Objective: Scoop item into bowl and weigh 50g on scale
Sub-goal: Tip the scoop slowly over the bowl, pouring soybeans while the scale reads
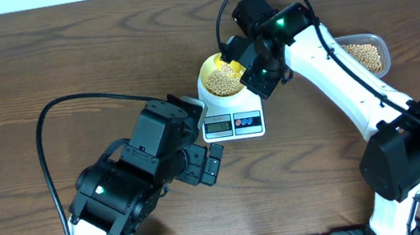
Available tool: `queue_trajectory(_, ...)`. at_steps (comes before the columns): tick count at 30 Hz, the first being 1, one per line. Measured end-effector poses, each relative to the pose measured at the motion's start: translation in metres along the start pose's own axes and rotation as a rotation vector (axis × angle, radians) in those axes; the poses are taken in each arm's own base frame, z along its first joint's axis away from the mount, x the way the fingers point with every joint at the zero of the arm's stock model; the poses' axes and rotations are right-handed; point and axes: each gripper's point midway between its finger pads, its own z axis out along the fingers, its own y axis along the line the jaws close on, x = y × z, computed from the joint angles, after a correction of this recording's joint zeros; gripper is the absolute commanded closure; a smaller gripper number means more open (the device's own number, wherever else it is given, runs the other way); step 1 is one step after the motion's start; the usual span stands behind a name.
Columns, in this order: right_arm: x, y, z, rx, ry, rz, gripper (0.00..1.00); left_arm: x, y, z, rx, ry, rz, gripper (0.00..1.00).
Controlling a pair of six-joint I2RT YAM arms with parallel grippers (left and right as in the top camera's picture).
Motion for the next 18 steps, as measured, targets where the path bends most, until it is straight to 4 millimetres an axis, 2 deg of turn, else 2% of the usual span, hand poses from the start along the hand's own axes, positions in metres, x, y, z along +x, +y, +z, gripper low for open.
queue_trajectory(9, -0.001, 0.002, 0.000, 0.002, 0.002, -0.007, 0.99, 0.000, 0.000, 0.000, 0.000, 0.000, 0.000, 0.00)
queue_trajectory(18, -0.005, 0.014, -0.002, -0.108, -0.039, 0.023, 0.99, 0.000, 0.000, 0.000, 0.000, 0.000, 0.000, 0.00)
